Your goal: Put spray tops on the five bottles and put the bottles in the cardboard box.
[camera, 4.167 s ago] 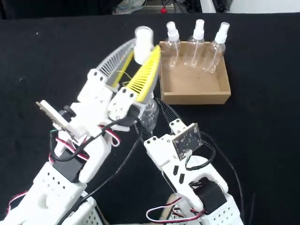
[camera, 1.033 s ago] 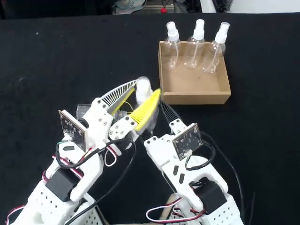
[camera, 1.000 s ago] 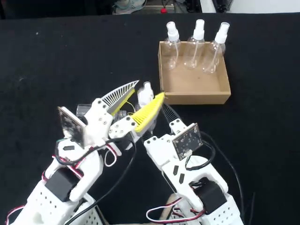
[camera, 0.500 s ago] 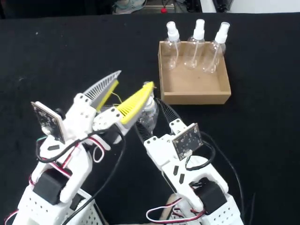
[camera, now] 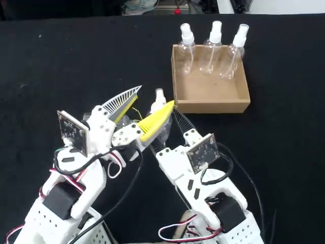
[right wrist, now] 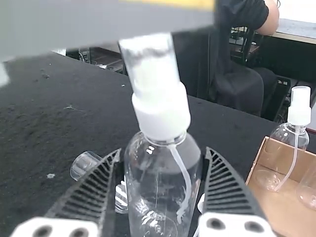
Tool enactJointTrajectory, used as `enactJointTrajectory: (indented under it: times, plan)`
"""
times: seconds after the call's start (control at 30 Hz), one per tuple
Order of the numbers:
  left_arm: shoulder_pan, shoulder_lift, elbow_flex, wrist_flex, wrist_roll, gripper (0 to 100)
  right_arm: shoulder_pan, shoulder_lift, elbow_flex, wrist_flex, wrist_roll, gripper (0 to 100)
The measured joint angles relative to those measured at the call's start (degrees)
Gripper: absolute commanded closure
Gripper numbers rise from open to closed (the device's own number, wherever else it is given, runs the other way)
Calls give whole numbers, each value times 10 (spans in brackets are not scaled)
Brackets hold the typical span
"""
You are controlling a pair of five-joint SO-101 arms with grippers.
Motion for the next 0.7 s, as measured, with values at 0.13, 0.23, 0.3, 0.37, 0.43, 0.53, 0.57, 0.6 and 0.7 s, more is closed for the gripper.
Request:
enactJointTrajectory:
  times: [0.13, 0.23, 0.3, 0.37, 0.43, 0.53, 0.57, 0.6, 0.7]
  plan:
    - [0, 3, 0, 0, -5, 741, 0, 0, 0, 0, 0, 855]
    - [0, 51, -2, -11, -5, 743, 0, 0, 0, 0, 0, 855]
    - [0, 84, -9, -16, -5, 743, 0, 0, 0, 0, 0, 855]
    - [3, 110, -27, -17, -5, 744, 0, 0, 0, 0, 0, 855]
    - [3, 120, -41, -18, -5, 744, 0, 0, 0, 0, 0, 855]
    - [3, 122, -61, -18, -5, 744, 0, 0, 0, 0, 0, 855]
    - [3, 124, -63, -18, -5, 744, 0, 0, 0, 0, 0, 855]
    - [3, 124, -64, -18, -5, 744, 0, 0, 0, 0, 0, 855]
    - [3, 124, -68, -18, -5, 744, 0, 0, 0, 0, 0, 855]
